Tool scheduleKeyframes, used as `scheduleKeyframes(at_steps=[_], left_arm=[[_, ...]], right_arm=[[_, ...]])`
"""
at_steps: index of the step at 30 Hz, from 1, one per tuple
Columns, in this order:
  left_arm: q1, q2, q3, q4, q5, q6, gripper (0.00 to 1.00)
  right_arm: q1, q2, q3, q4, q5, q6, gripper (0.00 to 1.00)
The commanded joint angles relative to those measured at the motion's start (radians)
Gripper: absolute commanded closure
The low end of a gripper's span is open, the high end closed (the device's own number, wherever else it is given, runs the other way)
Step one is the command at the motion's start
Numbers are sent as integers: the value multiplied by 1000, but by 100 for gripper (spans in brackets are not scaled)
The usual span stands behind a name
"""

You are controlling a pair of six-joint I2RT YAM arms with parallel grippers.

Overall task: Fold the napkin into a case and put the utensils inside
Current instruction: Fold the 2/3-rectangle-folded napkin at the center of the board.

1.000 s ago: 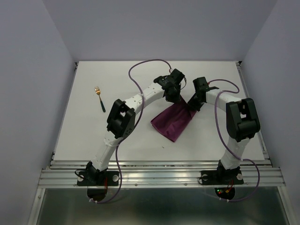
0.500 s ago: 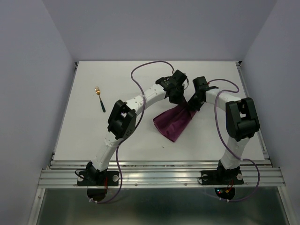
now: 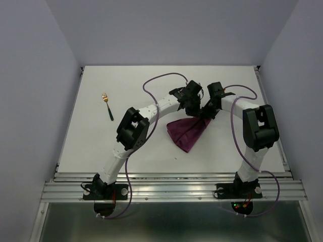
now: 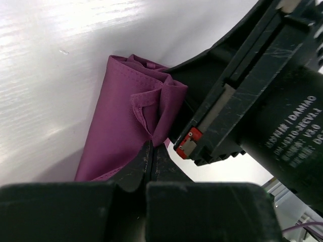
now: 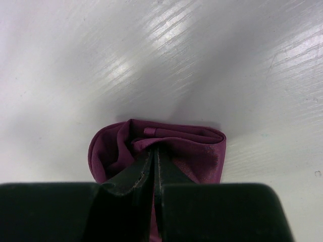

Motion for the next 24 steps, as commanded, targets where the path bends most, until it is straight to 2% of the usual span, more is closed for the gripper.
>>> scheduleKeyframes(at_steps=[1,13,24], left_arm=[[-7,-32,-35,83,48,-52,100],[-7,39,-64,113,82,-72,100],[-6,36,-96,94,59,-23,100]], right_arm=[[1,54,-28,-59,9,8,93],[1,20,-41,-53,-9,11,93],[-24,-147,-25,-71,12,15,92]])
